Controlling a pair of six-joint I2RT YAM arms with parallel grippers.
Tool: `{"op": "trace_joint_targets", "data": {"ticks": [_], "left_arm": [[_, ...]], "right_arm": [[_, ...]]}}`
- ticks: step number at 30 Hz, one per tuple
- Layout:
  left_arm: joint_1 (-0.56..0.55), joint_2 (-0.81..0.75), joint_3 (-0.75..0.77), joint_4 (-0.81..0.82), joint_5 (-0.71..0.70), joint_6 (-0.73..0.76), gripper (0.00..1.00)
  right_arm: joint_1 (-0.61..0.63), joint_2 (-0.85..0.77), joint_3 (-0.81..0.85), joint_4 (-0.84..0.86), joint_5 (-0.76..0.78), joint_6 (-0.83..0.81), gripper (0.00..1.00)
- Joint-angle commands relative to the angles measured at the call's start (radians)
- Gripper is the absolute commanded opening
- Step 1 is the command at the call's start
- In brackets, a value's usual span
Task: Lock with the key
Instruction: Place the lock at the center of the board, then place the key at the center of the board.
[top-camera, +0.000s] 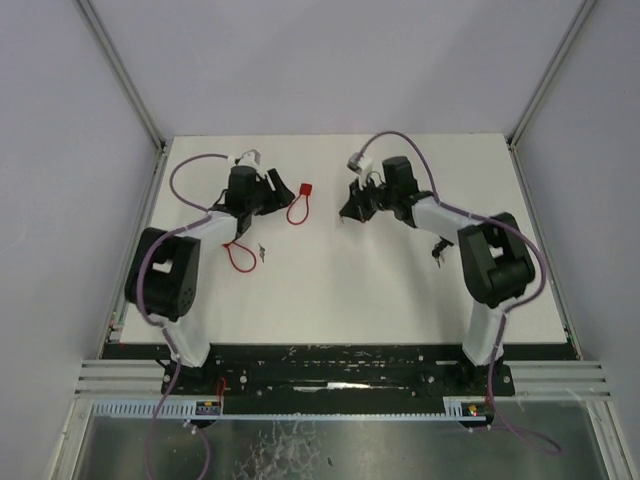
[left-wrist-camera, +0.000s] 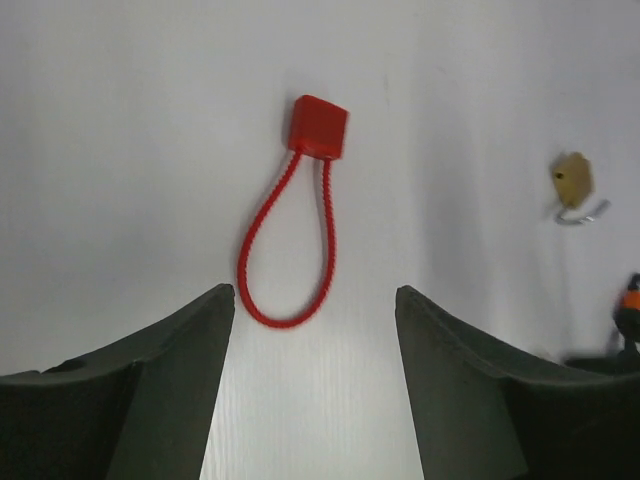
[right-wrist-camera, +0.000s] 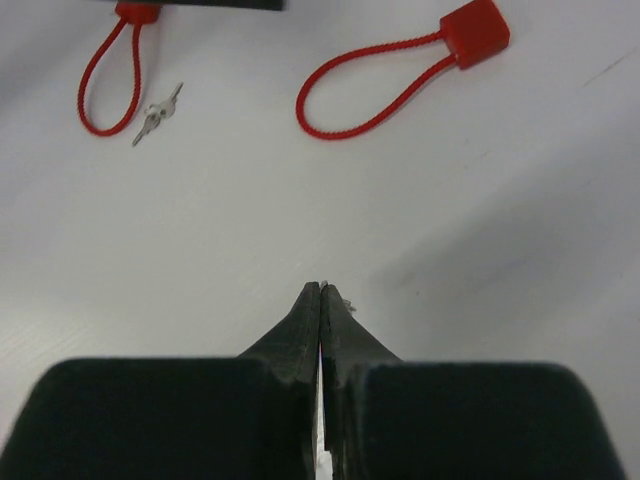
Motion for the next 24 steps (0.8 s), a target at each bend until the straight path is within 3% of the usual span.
{"op": "trace_joint_targets", "data": {"ticks": [1,4,5,7,9,13,18,24], "left_arm": [[-0.017,-0.306,-0.248,0.403,-0.021,0.089,0.65],[-0.017,-0.451,-0.441,0.606,0.045,0.096,0.71],[-0.016,-0.482,-0.498,0.683,0.066,0.088,0.77],[-0.011,-0.524,-0.597,0.806,0.068,0.044,0.98],[0.000,-0.548,-0.653,0.859,0.084,0.028,1.00],[-0.001,-0.587,-0.657,0.787,0.119,0.073,0.97],[-0.085,-0.670,-0.656,0.680,0.057,0.191,0.94],[-0.190,-0.738,-0.682,0.720,0.068,0.264,0.93]], "right_arm": [[0.056,0.140,0.227,-0.036,0.076,0.065,0.01],[0.071,0.275,0.415,-0.153,0.096,0.088,0.03],[0.078,0.321,0.487,-0.203,0.101,0.074,0.04],[0.092,0.407,0.627,-0.310,0.142,0.050,0.06],[0.103,0.494,0.757,-0.392,0.163,0.027,0.11],[0.115,0.582,0.954,-0.508,0.193,0.000,0.27],[0.115,0.491,0.907,-0.563,0.226,-0.092,0.39],[0.107,0.096,0.510,-0.447,0.226,-0.230,0.42]]}}
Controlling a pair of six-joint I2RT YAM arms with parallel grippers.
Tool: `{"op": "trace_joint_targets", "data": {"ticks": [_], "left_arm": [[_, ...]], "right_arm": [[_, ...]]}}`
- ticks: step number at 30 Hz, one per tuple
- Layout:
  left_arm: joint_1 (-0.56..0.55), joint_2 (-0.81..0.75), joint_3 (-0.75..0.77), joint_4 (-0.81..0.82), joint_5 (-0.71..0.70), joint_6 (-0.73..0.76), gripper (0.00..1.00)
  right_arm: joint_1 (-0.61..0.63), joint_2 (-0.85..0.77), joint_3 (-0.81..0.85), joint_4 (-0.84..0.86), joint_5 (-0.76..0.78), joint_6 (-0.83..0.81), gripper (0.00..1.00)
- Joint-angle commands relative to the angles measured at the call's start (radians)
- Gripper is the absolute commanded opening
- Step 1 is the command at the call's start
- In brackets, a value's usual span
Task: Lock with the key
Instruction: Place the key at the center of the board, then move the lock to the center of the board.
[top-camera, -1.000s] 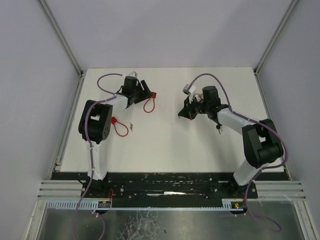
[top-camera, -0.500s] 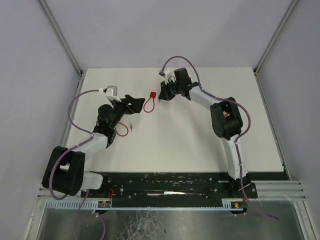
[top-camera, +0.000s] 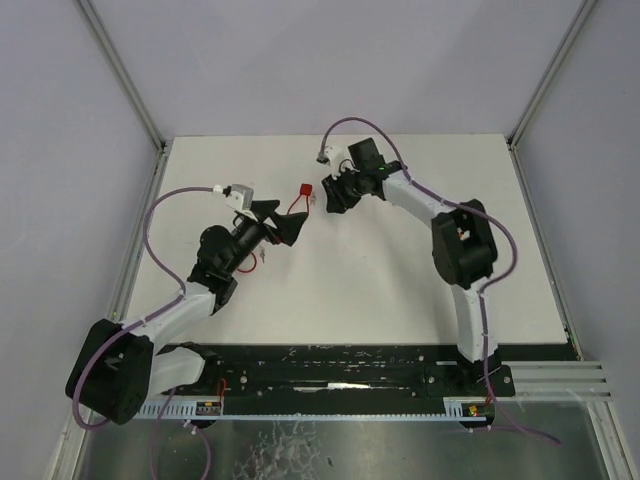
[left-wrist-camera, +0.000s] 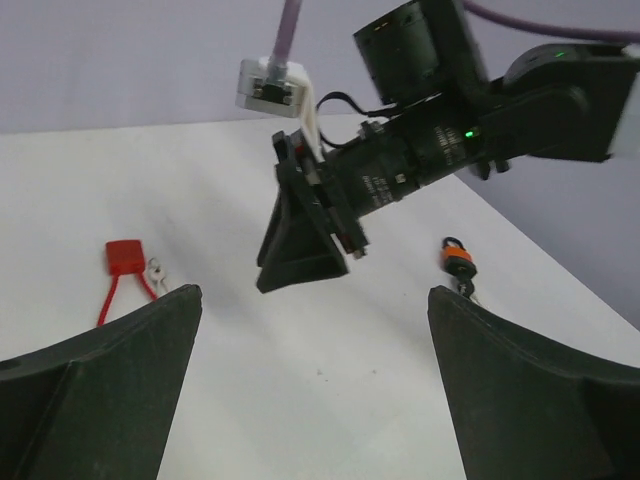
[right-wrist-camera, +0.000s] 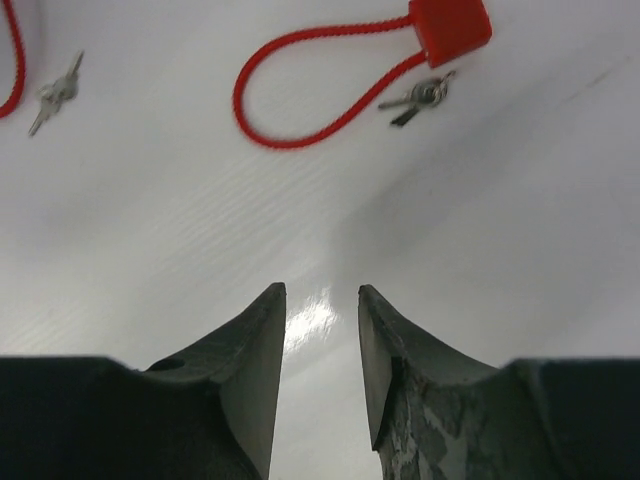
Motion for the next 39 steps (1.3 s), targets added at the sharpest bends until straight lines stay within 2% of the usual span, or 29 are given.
{"op": "trace_joint_targets", "data": {"ticks": [1,5,8,12,15,19,24,28,31,33,36,39], "left_arm": [[-0.046,-0.040,-0.028,0.092,0.017,0.070,0.92],[-0.060,-0.047,-0.043,0.190,0.062,0.019,0.92],[-0.092,-0.008,0.007,0.177,0.075,-0.009,0.90],[-0.184,0.118,0.140,0.089,0.032,0.004,0.83],[-0.230,0.251,0.304,-0.064,0.005,0.005,0.77],[-0.242,0.465,0.574,-0.262,0.011,-0.038,0.72],[-0.260,0.765,1.034,-0.608,0.013,-0.026,0.65],[-0.282,0.972,1.283,-0.740,-0.030,0.021,0.64],[-0.287,1.099,1.467,-0.833,-0.030,-0.002,0.62],[-0.301,1.143,1.519,-0.836,-0.053,0.013,0.62],[-0.320,1.186,1.521,-0.820,-0.167,0.080,0.62],[-0.321,1.224,1.523,-0.813,-0.169,0.091,0.62]], "right_arm": [[-0.009,-0.410,-0.242,0.084,0.001,-0.128,0.42],[-0.077,-0.677,-0.475,0.123,-0.057,-0.170,0.50],[-0.210,-0.831,-0.597,0.143,-0.189,-0.158,0.57],[-0.413,-0.962,-0.699,0.144,-0.405,-0.126,0.65],[-0.543,-1.029,-0.757,0.176,-0.542,-0.071,0.67],[-0.612,-1.072,-0.772,0.179,-0.574,-0.057,0.66],[-0.664,-1.045,-0.759,0.161,-0.605,0.004,0.66],[-0.688,-1.052,-0.751,0.131,-0.603,0.036,0.66],[-0.690,-1.066,-0.764,0.121,-0.600,0.038,0.66],[-0.692,-1.069,-0.778,0.126,-0.592,0.038,0.66],[-0.706,-1.065,-0.803,0.129,-0.582,0.017,0.66],[-0.718,-1.054,-0.811,0.122,-0.575,-0.001,0.66]]}}
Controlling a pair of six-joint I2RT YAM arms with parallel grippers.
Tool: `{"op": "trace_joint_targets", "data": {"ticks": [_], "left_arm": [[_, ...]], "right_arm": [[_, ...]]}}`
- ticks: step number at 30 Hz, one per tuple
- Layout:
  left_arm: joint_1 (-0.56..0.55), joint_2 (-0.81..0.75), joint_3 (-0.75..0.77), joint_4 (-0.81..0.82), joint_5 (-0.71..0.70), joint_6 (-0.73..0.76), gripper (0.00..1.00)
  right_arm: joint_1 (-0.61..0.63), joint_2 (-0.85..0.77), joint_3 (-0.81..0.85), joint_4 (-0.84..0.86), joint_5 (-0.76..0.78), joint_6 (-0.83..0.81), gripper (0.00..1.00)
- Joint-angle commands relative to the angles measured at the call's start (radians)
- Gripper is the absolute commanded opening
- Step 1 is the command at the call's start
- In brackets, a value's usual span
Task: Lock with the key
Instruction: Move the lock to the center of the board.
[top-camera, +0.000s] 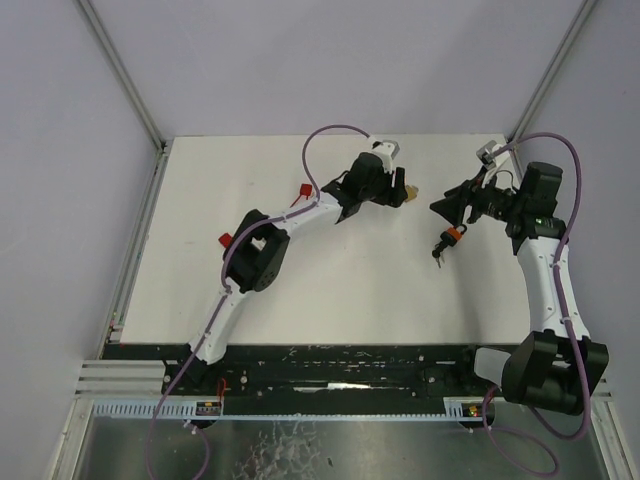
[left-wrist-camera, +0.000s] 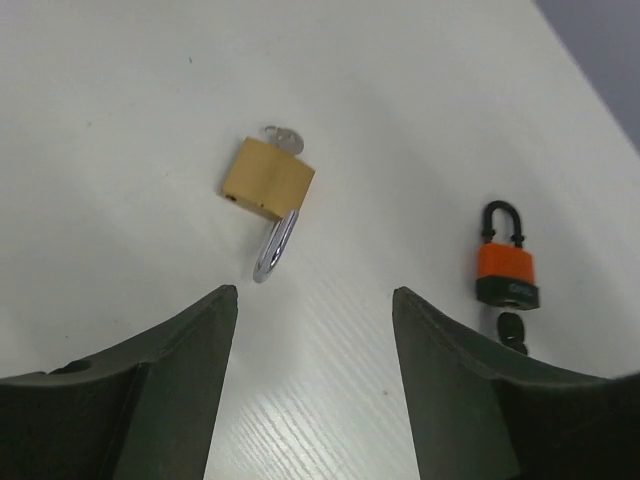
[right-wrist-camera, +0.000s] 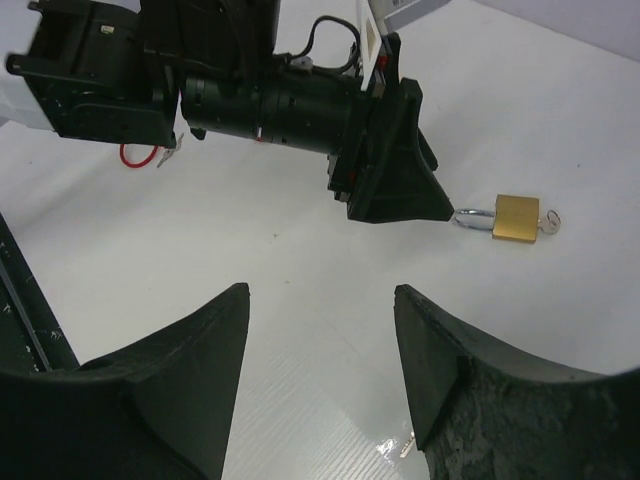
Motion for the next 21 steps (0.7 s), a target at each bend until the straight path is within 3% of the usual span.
{"op": "trace_joint_targets", "data": {"ticks": [1,11,21], "left_arm": [[-0.013,0.043,0.057,-0.028,-0.067,0.067,0.61],[-0.036,0.211,0.280,-0.127,-0.103,0.041,0.54],[-0.040,0.296,0.382,-0.157,-0.158,-0.001,0.48]], "right_arm": [[-0.020,-0.006,-0.011,0.002,-0.007,-0.016,0.66],[-0.021,0.021,-0.022,0.011,-0.012,-0.015,0.66],[-0.021,0.024,-0.022,0.010,-0.019,-0.015,0.66]]}}
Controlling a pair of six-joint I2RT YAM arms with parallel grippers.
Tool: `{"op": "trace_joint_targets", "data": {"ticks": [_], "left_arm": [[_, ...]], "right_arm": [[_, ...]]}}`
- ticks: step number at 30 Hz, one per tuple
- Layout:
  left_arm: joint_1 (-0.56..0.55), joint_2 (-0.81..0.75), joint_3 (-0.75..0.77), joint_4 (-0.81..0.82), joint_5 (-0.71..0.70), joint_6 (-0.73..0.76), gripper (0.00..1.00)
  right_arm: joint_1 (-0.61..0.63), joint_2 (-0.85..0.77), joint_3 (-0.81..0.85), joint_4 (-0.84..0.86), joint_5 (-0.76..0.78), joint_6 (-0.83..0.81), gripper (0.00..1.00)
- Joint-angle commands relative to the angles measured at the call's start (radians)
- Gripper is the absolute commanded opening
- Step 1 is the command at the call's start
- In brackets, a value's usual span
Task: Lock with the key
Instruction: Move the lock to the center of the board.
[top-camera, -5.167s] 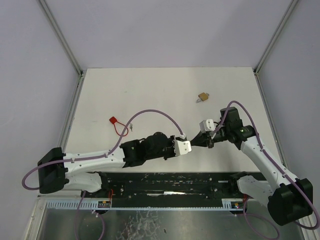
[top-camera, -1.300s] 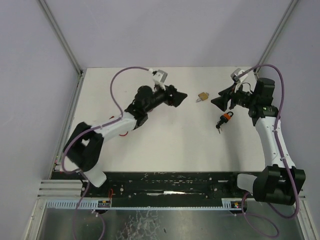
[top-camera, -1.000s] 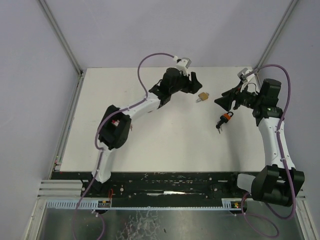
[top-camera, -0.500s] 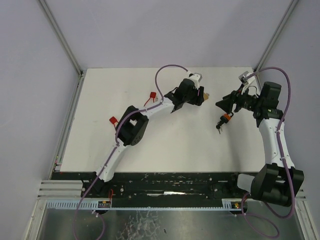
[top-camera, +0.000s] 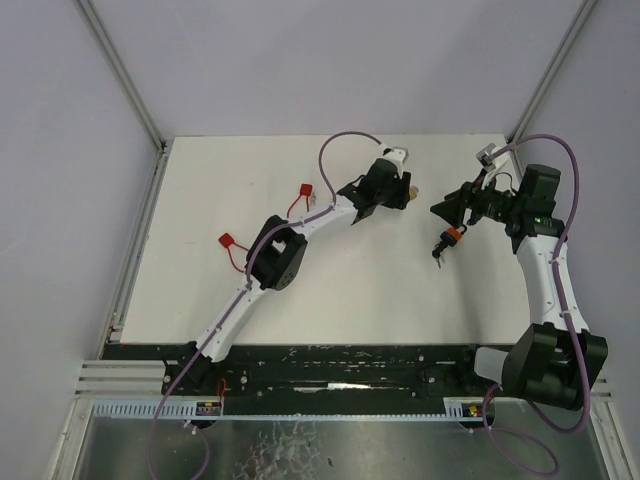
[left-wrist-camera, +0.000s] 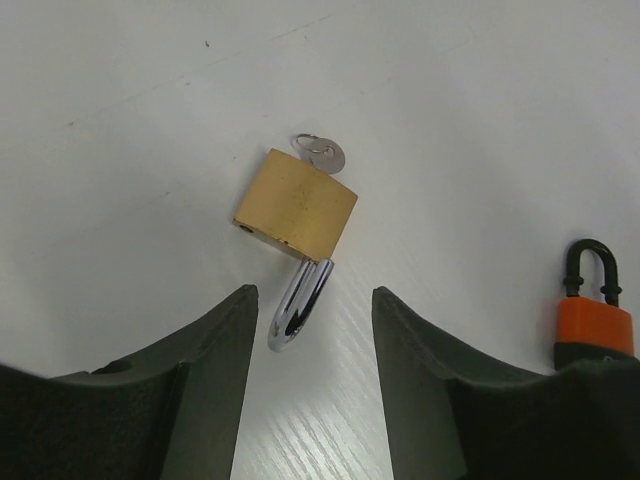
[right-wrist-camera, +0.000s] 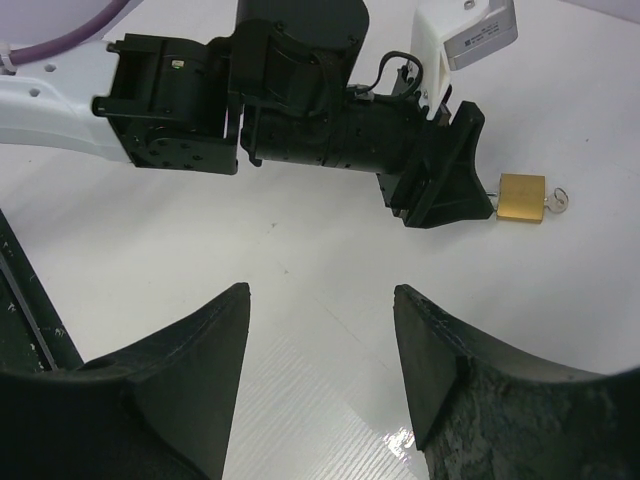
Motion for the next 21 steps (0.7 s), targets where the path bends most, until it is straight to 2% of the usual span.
{"op": "trace_joint_targets", "data": {"ticks": [1,9,15,20,21], "left_arm": [[-0.007,0.037,0.077,-0.033,-0.036,-0.031,0.47],[-0.006,0.057,0.087,-0.022,-0.055,-0.047,0.38],[-0.008,0.065,0.095,-0.022,-0.036,-0.046,0.24],[-0.007,0.038,0.064,-0.012,-0.027,-0.045,0.02],[-0.007,0.020,0.042,0.003,-0.027,-0.048,0.00]], "right_arm": [[-0.003,-0.003,0.001,0.017,-0.022,-0.009,0.66],[-0.004,-0.003,0.000,0.018,-0.034,-0.005,0.66],[-0.007,0.000,-0.004,0.022,-0.041,0.000,0.66],[-0.007,0.004,-0.004,0.020,-0.043,0.002,0.66],[-0.008,0.004,-0.005,0.020,-0.043,0.002,0.66]]}}
